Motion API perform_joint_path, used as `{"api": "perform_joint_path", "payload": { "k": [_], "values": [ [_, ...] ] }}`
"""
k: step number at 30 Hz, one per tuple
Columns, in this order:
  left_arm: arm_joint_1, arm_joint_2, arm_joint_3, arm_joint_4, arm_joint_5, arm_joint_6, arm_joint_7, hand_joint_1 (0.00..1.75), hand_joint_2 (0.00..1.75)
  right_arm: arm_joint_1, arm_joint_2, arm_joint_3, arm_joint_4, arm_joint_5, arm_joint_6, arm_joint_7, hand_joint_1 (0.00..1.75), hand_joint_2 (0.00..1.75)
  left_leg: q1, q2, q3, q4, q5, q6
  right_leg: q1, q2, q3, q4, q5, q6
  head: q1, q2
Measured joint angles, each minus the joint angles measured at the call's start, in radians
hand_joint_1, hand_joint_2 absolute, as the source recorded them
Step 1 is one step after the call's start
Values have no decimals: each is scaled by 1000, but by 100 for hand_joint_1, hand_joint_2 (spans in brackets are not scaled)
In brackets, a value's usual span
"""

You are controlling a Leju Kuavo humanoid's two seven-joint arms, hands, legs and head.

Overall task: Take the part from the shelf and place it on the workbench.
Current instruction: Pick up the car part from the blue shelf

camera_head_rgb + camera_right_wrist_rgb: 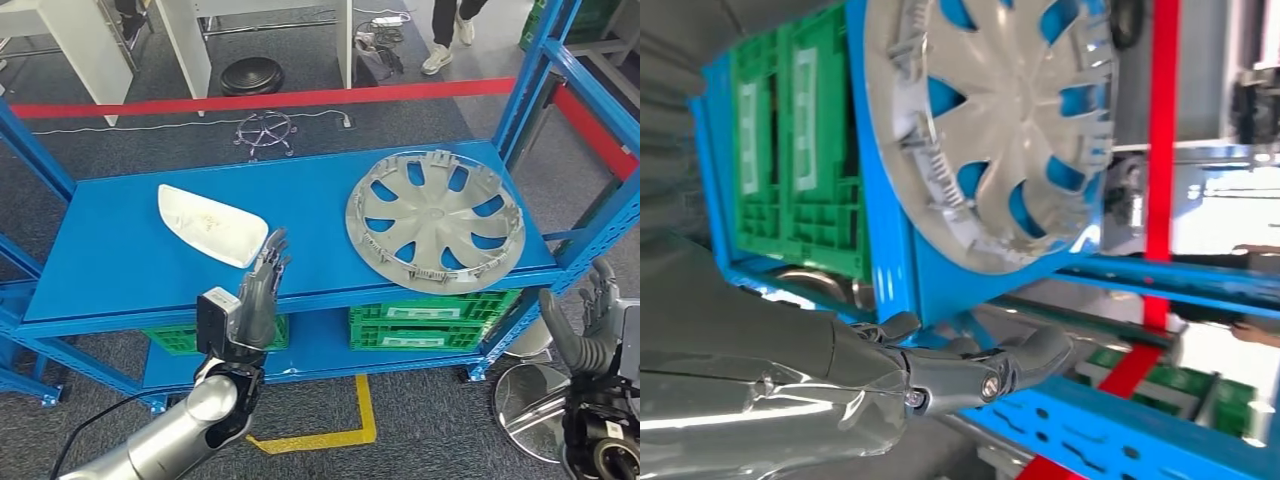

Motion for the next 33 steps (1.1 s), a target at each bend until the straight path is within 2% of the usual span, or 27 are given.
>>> {"api": "perform_joint_path", "payload": {
  "k": [8, 13, 19, 26, 33],
  "values": [
    [14, 12, 1, -22, -11, 9, 8, 0, 0, -127, -60, -31, 137, -23, 135, 81, 0, 175, 0, 0, -1, 1, 1, 0, -1, 0, 2, -4, 3, 2, 1, 0],
    [32, 19, 6, -37, -22, 15, 10, 0, 0, -200, -76, -24, 203, -22, 215, 91, 0, 175, 0, 0, -1, 1, 1, 0, -1, -1, 2, -5, 3, 2, 2, 0],
    [43, 24, 9, -46, -28, 20, 10, 0, 0, -230, -76, 3, 237, -17, 275, 65, 0, 175, 0, -1, -2, 1, 0, 0, -1, -1, 2, -5, 3, 2, 2, 0],
    [48, 24, 13, -54, -34, 17, 10, 0, 0, -236, -40, 123, 225, -4, 343, 59, 0, 175, 0, -1, -2, 1, 1, 0, 0, -2, 2, -5, 3, 2, 2, 0],
    [49, 24, 14, -54, -35, 6, 10, 0, 0, -235, -19, 209, 207, -19, 368, 63, 0, 175, 0, -1, -2, 1, 1, 0, 0, -2, 2, -5, 3, 2, 2, 0]
  ]
}}
